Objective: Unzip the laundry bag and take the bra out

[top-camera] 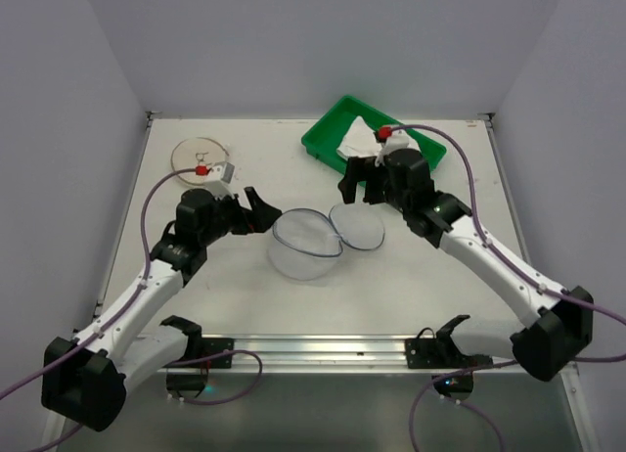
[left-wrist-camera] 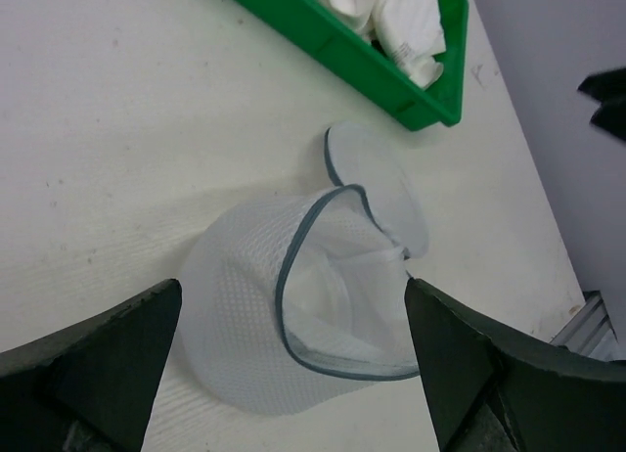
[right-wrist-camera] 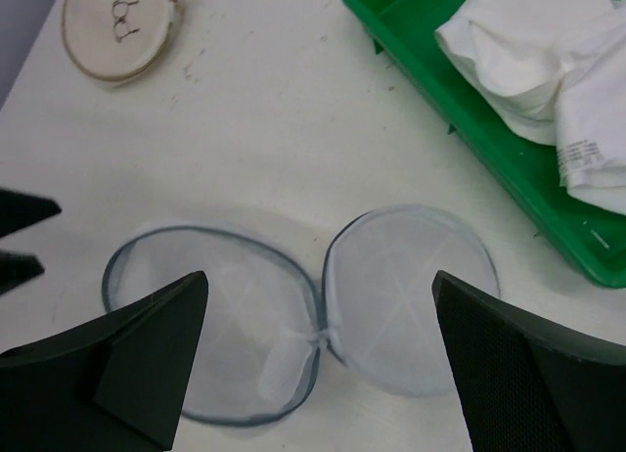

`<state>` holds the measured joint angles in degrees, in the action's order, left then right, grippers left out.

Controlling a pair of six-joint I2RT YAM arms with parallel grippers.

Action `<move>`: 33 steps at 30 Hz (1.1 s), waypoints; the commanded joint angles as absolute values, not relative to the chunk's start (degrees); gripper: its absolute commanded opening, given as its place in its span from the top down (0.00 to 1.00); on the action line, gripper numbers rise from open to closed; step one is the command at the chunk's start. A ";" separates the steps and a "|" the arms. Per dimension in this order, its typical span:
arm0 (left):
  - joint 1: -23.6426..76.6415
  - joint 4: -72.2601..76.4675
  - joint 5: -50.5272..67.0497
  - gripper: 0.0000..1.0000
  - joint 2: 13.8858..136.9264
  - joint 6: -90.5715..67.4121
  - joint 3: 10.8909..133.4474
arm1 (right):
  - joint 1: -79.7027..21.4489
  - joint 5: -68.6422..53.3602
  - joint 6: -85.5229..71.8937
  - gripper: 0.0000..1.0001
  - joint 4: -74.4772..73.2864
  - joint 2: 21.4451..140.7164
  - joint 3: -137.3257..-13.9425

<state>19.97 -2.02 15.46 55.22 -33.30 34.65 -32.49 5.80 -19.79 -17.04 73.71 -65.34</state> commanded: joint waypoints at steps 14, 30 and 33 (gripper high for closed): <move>20.48 7.29 19.07 0.00 43.43 -27.60 30.15 | -40.43 18.19 -27.68 0.01 -12.48 48.17 -45.09; 20.74 10.02 21.97 0.00 41.49 -27.86 27.69 | -40.52 19.34 -27.25 0.01 -12.83 51.50 -44.12; 20.83 10.11 23.20 0.00 41.05 -28.12 27.69 | -40.52 20.04 -27.33 0.01 -12.83 52.03 -44.30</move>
<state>20.40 6.66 21.37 42.02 -28.91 28.23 -40.18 18.57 -27.40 -14.98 51.42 -43.77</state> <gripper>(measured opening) 0.994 0.986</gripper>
